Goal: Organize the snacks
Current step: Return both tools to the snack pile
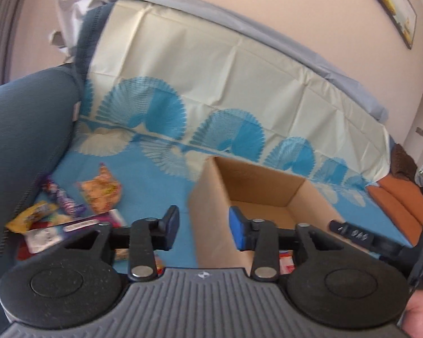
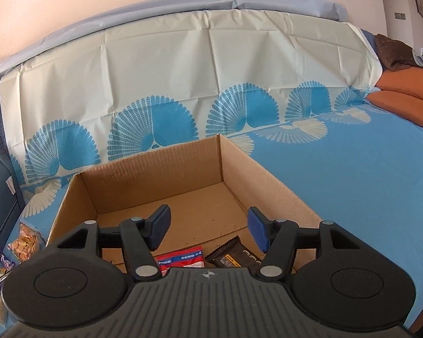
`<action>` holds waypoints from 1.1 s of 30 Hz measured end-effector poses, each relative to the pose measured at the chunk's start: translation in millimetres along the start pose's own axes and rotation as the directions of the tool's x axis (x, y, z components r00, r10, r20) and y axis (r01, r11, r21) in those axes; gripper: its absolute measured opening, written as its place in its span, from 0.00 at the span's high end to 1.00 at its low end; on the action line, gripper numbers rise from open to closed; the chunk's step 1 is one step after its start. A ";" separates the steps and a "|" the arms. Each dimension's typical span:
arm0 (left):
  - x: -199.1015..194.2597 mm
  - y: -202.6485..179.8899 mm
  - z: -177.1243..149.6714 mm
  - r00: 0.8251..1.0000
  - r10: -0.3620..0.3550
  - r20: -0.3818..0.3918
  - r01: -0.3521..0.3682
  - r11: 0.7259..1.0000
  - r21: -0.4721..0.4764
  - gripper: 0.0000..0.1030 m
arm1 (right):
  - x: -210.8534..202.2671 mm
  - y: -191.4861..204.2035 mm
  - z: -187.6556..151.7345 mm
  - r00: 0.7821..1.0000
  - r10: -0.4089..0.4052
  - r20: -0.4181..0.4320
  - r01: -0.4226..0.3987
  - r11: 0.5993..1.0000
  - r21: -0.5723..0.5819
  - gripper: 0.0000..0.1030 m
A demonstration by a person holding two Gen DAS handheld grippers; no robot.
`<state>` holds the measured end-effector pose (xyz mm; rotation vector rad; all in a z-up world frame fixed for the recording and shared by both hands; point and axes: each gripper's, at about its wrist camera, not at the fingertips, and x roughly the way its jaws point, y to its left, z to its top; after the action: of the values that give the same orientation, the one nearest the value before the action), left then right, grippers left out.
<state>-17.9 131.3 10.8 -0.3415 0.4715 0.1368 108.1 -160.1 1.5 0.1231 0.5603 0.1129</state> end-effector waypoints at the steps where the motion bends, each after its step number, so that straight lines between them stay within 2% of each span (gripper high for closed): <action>1: -3.0 21.3 -1.4 0.999 0.040 -0.014 -0.040 0.999 -0.002 0.74 | -1.1 4.3 -1.1 1.000 0.007 0.002 -0.007 1.000 -0.009 0.40; 5: -15.1 98.7 -1.1 0.985 0.170 -0.023 -0.171 0.984 -0.049 0.76 | -7.4 26.1 -5.0 0.998 0.053 0.020 -0.052 0.997 -0.051 0.41; 8: -13.7 135.8 -11.3 0.976 0.207 -0.068 -0.213 0.973 -0.093 0.76 | -15.7 49.3 -8.7 0.991 0.128 0.037 -0.124 0.988 -0.095 0.54; 10: -4.1 143.2 -25.6 0.970 0.210 -0.125 -0.222 0.971 -0.090 0.76 | -22.8 65.3 -12.0 0.980 0.194 0.052 -0.187 0.975 -0.119 0.63; 11: 0.6 143.0 -25.3 0.967 0.206 -0.152 -0.220 0.972 -0.083 0.76 | -28.6 74.7 -14.2 0.969 0.238 0.061 -0.228 0.964 -0.136 0.65; 14: 12.8 133.4 -25.1 0.958 0.228 -0.173 -0.235 0.972 -0.016 0.66 | -40.8 102.3 -22.9 0.936 0.348 0.057 -0.333 0.925 -0.182 0.65; 18: 27.0 135.2 -28.0 0.953 0.238 -0.188 -0.244 0.970 -0.010 0.48 | -49.0 140.8 -41.5 0.891 0.454 -0.002 -0.439 0.861 -0.257 0.65; 21: 41.6 140.8 -27.3 0.946 0.243 -0.214 -0.255 0.966 -0.033 0.46 | -48.1 166.4 -59.8 0.868 0.491 -0.073 -0.488 0.819 -0.300 0.65; 23: 52.7 139.1 -28.5 0.932 0.264 -0.250 -0.275 0.961 -0.008 0.42 | -43.2 182.1 -72.5 0.872 0.477 -0.114 -0.485 0.808 -0.334 0.65; 25: 60.5 137.8 -30.3 0.918 0.277 -0.284 -0.283 0.959 0.019 0.38 | -33.9 198.0 -85.8 0.890 0.432 -0.143 -0.453 0.805 -0.383 0.65; 30: 68.6 142.8 -33.8 0.910 0.282 -0.304 -0.293 0.956 0.010 0.38 | 10.6 223.0 -108.5 0.938 0.292 -0.186 -0.345 0.818 -0.460 0.64; 33: 73.8 141.3 -36.0 0.904 0.283 -0.319 -0.290 0.957 0.027 0.38 | 41.5 230.6 -117.5 0.955 0.219 -0.199 -0.291 0.821 -0.491 0.59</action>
<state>2.9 254.4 -94.8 -0.3139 0.8437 0.3775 63.3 83.3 -85.0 -0.3414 0.6289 0.5359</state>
